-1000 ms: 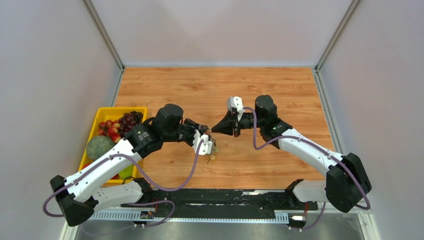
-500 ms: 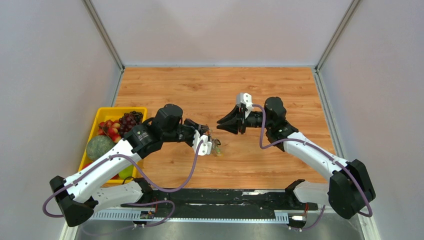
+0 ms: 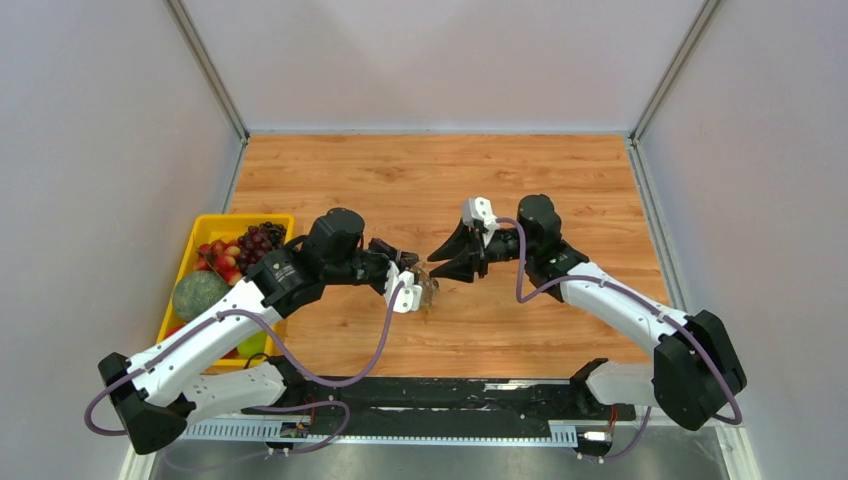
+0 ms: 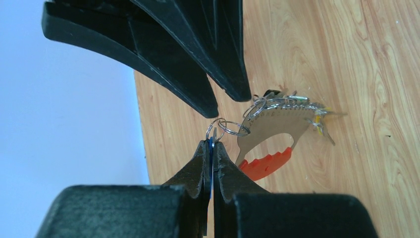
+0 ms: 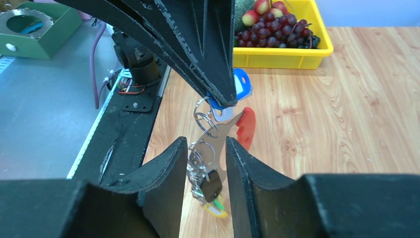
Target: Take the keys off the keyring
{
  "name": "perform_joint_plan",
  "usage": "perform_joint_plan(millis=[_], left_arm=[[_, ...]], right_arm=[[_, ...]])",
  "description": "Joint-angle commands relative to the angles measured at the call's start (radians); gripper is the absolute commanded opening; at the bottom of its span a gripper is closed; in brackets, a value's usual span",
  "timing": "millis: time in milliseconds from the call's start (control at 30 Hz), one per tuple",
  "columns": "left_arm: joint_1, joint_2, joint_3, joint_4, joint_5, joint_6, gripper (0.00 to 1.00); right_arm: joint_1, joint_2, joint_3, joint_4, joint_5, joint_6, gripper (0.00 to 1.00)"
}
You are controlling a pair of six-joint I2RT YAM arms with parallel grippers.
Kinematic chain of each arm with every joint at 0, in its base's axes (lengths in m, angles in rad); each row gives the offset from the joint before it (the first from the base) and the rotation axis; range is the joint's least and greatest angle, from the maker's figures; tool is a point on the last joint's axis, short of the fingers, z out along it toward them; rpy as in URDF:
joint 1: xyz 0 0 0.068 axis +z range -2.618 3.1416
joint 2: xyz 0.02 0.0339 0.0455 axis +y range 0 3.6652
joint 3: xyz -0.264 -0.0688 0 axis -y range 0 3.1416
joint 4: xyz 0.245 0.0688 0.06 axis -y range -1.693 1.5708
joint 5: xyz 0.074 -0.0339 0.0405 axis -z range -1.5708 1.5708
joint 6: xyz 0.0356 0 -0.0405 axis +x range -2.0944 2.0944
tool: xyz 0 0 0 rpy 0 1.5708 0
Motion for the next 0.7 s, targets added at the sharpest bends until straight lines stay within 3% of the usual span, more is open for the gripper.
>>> perform_joint_plan(millis=[0, 433, 667], left_arm=[[-0.002, -0.025, 0.005, 0.042, 0.055, 0.020, 0.00], [-0.001, -0.029, 0.004, 0.049, 0.052, 0.012, 0.00], [-0.002, -0.029, -0.003, 0.060, 0.034, -0.003, 0.00]], right_arm=[[0.033, 0.028, 0.060, -0.034, -0.037, -0.061, 0.38], [0.044, 0.046, 0.075, -0.045, 0.011, -0.062, 0.38], [0.043, -0.071, 0.021, -0.065, 0.191, -0.052, 0.37]])
